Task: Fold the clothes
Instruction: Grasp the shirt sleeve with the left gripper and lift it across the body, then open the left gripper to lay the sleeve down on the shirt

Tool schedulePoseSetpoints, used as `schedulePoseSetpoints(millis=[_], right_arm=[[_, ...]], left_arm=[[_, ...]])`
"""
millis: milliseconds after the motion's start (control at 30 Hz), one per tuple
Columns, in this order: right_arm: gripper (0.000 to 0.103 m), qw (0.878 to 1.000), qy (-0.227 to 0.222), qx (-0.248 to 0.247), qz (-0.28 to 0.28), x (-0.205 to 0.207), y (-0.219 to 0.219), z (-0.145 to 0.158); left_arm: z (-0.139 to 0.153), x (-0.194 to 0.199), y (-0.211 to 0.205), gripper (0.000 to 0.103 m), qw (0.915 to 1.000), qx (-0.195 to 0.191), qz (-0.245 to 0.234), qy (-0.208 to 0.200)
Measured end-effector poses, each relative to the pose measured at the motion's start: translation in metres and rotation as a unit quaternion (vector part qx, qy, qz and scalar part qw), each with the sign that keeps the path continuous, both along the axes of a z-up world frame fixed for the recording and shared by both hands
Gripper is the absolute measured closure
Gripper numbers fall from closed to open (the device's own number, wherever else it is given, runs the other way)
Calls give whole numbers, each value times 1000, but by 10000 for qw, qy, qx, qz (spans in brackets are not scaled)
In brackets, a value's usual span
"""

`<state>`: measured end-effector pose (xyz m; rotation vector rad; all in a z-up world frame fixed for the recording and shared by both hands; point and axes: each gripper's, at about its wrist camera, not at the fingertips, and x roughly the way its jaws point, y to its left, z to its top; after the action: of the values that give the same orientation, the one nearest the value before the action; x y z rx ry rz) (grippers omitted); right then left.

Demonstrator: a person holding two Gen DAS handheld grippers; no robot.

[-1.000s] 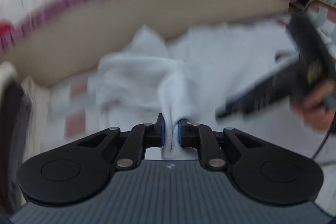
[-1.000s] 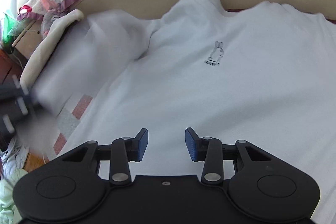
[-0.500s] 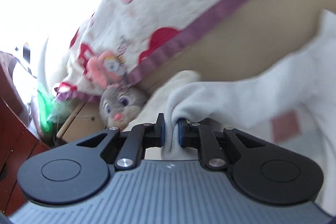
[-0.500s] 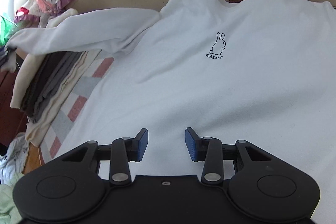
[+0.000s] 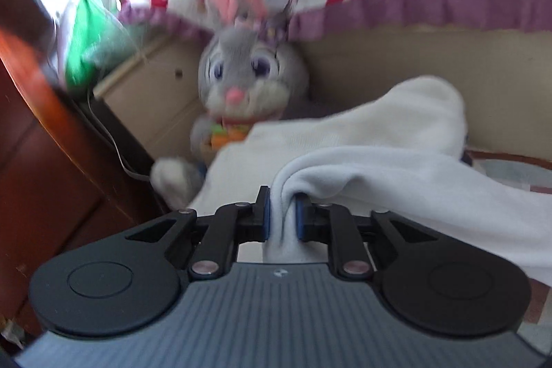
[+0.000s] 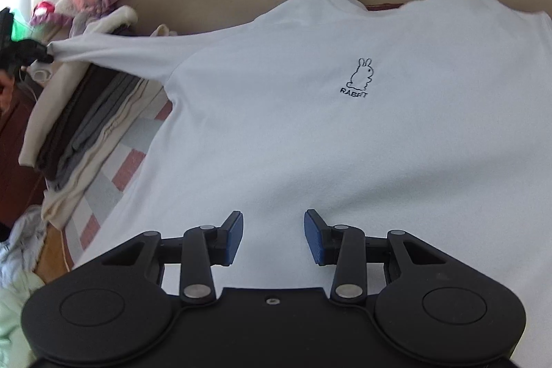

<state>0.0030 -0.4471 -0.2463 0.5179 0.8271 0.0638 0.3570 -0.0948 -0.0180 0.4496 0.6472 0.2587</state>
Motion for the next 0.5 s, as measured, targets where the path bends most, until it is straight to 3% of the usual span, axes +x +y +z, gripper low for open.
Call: schedulePoseSetpoints(millis=[33, 100, 167, 267, 367, 433, 500], right_arm=[[58, 10000, 8, -37, 26, 1, 1, 0], [57, 9999, 31, -75, 66, 5, 2, 1], [57, 9998, 59, -134, 111, 6, 4, 3], [57, 9996, 74, -210, 163, 8, 5, 8], [57, 9993, -58, -357, 95, 14, -5, 21], [57, 9989, -175, -426, -52, 17, -18, 31], [57, 9988, -234, -352, -243, 20, -34, 38]], left_arm=[[-3, 3, 2, 74, 10000, 71, 52, 38], [-4, 5, 8, 39, 9992, 287, 270, -46], [7, 2, 22, 33, 9975, 173, 575, -383], [25, -12, 46, 33, 9928, -330, 918, -691], [31, -44, 35, 33, 9907, -1103, -14, -793], [22, -72, 9, 30, 9863, -1237, -736, -806], [9, -99, -17, 24, 9766, -1402, -1458, -725]])
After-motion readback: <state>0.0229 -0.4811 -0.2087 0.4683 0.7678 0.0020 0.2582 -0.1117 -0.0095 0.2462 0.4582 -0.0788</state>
